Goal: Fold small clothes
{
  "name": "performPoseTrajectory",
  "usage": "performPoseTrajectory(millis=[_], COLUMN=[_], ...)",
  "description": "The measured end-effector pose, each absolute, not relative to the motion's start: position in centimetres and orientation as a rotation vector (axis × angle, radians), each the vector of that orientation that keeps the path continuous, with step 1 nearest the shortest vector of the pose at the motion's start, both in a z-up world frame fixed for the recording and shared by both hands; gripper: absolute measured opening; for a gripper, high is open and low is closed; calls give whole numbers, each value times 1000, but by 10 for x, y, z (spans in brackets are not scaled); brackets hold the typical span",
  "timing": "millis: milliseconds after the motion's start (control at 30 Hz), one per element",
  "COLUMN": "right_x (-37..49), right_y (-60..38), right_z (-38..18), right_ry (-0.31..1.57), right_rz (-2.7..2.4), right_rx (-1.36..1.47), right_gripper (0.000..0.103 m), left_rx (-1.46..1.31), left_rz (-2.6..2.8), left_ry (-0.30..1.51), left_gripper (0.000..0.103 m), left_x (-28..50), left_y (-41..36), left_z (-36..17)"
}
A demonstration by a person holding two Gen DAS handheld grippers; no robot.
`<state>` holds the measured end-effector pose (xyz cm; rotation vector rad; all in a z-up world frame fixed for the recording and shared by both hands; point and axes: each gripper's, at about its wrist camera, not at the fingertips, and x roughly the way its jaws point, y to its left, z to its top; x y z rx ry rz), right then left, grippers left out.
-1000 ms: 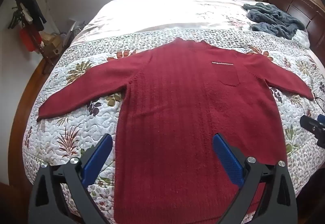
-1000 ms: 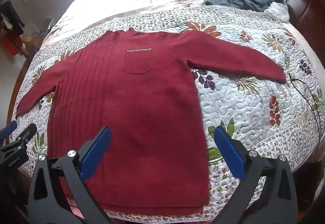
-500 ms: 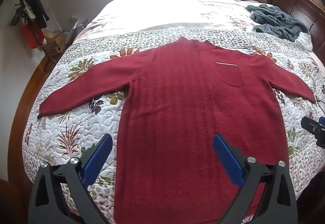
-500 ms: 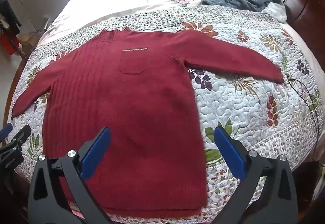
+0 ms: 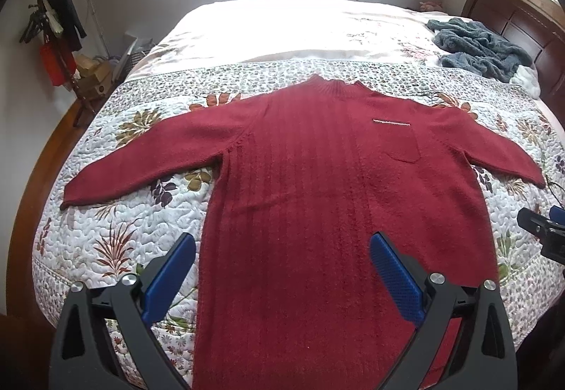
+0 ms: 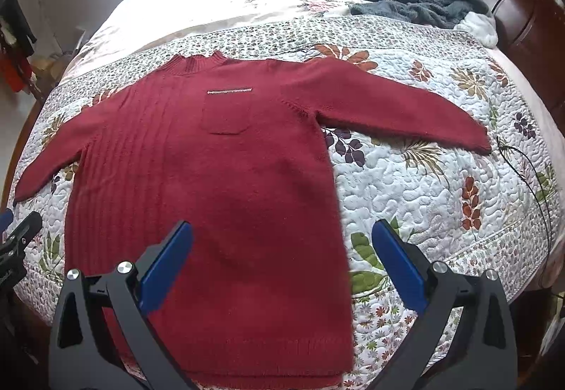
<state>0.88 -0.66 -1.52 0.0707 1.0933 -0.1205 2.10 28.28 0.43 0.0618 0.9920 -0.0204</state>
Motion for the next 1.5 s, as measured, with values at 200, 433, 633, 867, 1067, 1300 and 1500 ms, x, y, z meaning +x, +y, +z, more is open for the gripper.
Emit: performPoseTrajectory(millis=[200,433,633,867,1067,1300,1500], right_x=[11,12,12,11,10,9,10], right_y=[-8,-7,-7,-9,-11,-12,-11], right_z=[-18,-18,-19,-20,-20,-19,-18], right_ry=[1100,1101,1099,1098,1098,1090,1090], right_rz=[-124,-124,-127,-130,-130,-130,-132], right_rx=[78,78,79,74,73,73,70], right_gripper=[100,100,100,100,100,100,100], left_rx=[60,61,67,71,76,76,77], left_rz=[-13,-9,-6,1,5,8,10], left_ry=[984,987,981,983,981,974,971], left_gripper=[99,99,99,99,99,99,99], left_x=[21,20,19,18,17,17,16], left_y=[285,286,286,286,288,288,288], left_z=[5,4,5,4,4,5,6])
